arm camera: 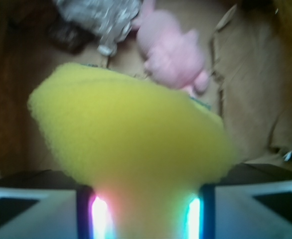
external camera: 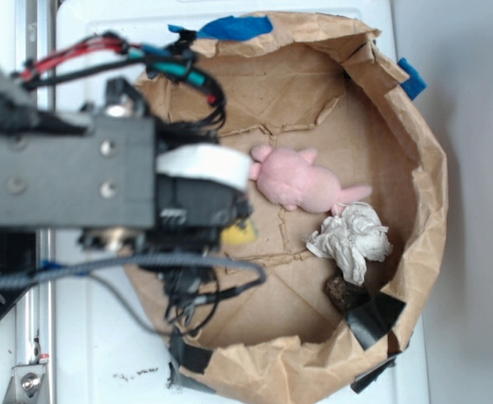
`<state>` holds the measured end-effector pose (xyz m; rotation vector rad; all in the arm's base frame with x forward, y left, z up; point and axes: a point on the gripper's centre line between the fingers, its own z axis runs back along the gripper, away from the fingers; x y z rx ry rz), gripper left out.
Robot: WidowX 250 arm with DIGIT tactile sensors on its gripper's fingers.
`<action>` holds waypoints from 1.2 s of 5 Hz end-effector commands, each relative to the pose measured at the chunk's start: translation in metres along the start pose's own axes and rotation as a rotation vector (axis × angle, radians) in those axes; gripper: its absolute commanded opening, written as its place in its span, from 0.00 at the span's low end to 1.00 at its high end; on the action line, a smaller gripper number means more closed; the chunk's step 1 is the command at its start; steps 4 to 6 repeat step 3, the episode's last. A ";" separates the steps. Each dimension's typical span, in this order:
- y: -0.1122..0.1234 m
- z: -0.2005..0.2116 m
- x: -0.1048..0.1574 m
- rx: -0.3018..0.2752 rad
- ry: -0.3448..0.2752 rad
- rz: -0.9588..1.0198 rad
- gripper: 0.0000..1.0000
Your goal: Grab the green sponge.
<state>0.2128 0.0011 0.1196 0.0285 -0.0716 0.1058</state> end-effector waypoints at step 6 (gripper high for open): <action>0.006 0.018 0.021 0.039 -0.067 0.058 0.00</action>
